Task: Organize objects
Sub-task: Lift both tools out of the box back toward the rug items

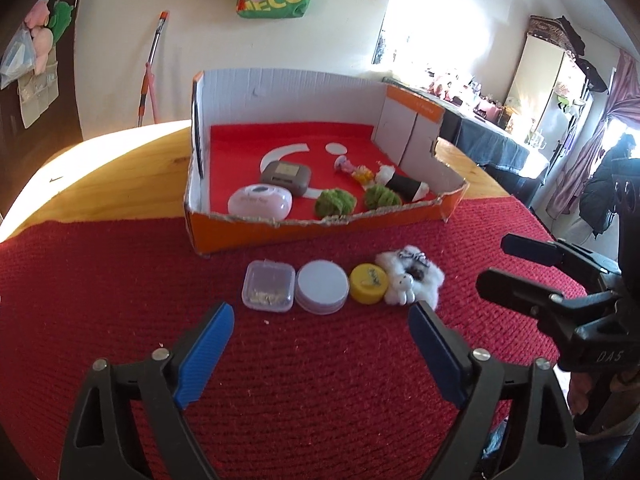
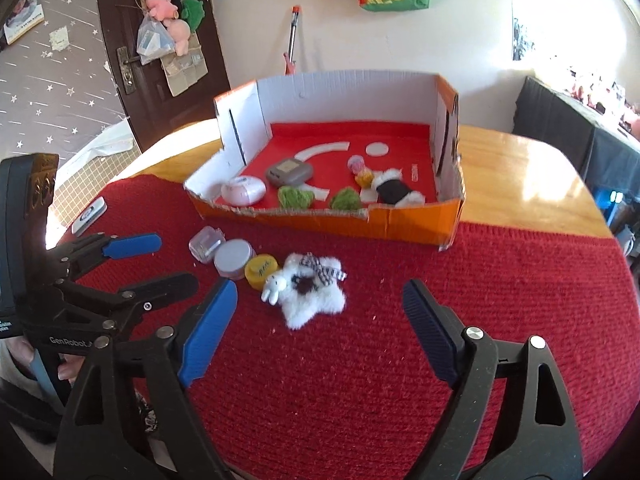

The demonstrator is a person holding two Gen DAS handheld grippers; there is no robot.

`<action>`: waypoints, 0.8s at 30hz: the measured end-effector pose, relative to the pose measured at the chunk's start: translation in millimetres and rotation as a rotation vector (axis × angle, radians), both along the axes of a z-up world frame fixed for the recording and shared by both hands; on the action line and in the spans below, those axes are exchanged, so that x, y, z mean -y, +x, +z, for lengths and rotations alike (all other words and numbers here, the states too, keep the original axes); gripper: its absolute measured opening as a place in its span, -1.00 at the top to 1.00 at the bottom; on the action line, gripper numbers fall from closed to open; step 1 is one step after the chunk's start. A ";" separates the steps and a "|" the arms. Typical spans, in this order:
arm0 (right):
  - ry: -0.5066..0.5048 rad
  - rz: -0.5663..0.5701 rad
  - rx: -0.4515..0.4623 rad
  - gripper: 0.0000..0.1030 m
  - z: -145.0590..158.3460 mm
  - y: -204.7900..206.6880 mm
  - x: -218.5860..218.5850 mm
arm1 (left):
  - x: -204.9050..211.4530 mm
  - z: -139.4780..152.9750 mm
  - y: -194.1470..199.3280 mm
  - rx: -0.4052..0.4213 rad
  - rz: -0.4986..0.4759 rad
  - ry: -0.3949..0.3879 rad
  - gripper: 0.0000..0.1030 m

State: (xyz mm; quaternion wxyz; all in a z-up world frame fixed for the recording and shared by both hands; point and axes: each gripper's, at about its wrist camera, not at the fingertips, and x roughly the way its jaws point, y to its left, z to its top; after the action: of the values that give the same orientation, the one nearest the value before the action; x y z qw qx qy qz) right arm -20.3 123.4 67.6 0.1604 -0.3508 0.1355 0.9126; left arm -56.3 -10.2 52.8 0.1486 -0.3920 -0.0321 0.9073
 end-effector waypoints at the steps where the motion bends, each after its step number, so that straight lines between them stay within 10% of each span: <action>1: -0.002 -0.002 0.011 -0.65 -6.0 -0.7 1.3 | 0.5 -2.0 0.0 0.004 0.004 -0.002 -0.83; 24: 0.019 0.009 0.160 -0.68 -48.7 -34.0 -6.7 | 30.5 -28.4 -36.7 0.106 0.084 -0.111 -0.99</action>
State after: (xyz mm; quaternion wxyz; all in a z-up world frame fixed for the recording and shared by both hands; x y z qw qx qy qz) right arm -54.3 130.1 18.9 0.1702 -0.4216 0.1119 0.8836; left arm -93.1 -40.7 24.5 0.0867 -0.4452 -0.0061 0.8912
